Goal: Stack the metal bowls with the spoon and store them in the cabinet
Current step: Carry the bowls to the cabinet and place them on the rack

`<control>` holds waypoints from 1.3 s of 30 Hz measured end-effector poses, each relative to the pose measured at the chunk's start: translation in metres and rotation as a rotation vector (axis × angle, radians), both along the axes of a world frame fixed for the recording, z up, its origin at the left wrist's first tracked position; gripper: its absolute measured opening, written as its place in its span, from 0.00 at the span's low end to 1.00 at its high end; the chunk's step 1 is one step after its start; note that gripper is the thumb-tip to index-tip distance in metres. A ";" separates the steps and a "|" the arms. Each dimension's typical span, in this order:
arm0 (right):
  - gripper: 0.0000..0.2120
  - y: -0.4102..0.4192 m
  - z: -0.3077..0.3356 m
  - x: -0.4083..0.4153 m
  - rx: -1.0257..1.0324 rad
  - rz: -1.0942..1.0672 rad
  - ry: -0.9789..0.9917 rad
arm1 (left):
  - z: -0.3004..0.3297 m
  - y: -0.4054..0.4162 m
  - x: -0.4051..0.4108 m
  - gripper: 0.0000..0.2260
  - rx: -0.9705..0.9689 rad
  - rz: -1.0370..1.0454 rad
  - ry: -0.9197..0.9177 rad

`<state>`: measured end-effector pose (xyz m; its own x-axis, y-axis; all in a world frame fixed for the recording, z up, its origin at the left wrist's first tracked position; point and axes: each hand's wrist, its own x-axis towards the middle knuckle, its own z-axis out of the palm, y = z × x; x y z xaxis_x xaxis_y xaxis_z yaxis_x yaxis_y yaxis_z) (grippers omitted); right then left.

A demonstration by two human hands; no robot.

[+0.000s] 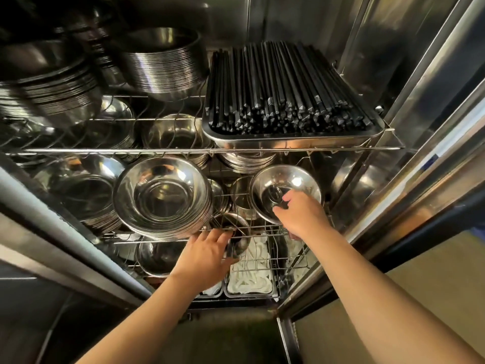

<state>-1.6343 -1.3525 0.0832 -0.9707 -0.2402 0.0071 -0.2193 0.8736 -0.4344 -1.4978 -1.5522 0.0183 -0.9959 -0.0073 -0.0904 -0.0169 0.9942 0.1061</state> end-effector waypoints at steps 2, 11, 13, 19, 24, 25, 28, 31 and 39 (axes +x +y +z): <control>0.14 -0.005 -0.003 0.003 0.052 0.033 0.004 | -0.005 -0.003 0.009 0.32 -0.064 0.011 0.018; 0.05 -0.015 -0.012 -0.001 0.160 -0.065 -0.009 | -0.014 -0.004 0.024 0.36 -0.184 0.068 0.027; 0.08 -0.013 -0.013 -0.001 0.136 -0.075 -0.003 | -0.012 -0.002 0.024 0.36 -0.190 0.070 0.027; 0.15 -0.002 -0.002 0.019 0.011 0.019 0.088 | -0.011 -0.003 0.024 0.37 -0.143 0.081 0.034; 0.11 0.009 0.012 0.061 -0.118 0.190 0.024 | -0.011 -0.006 0.024 0.36 -0.130 0.060 0.035; 0.09 0.012 0.013 0.071 -0.149 0.205 -0.011 | -0.011 -0.007 0.024 0.36 -0.136 0.057 0.041; 0.05 0.022 0.010 0.098 -0.217 0.219 -0.084 | -0.013 -0.008 0.025 0.37 -0.176 0.040 0.053; 0.08 0.029 -0.006 0.112 -0.182 0.258 -0.176 | -0.015 -0.008 0.025 0.39 -0.218 0.030 0.045; 0.10 0.009 -0.071 0.096 0.025 0.188 -0.371 | -0.014 -0.009 0.026 0.41 -0.210 0.057 0.016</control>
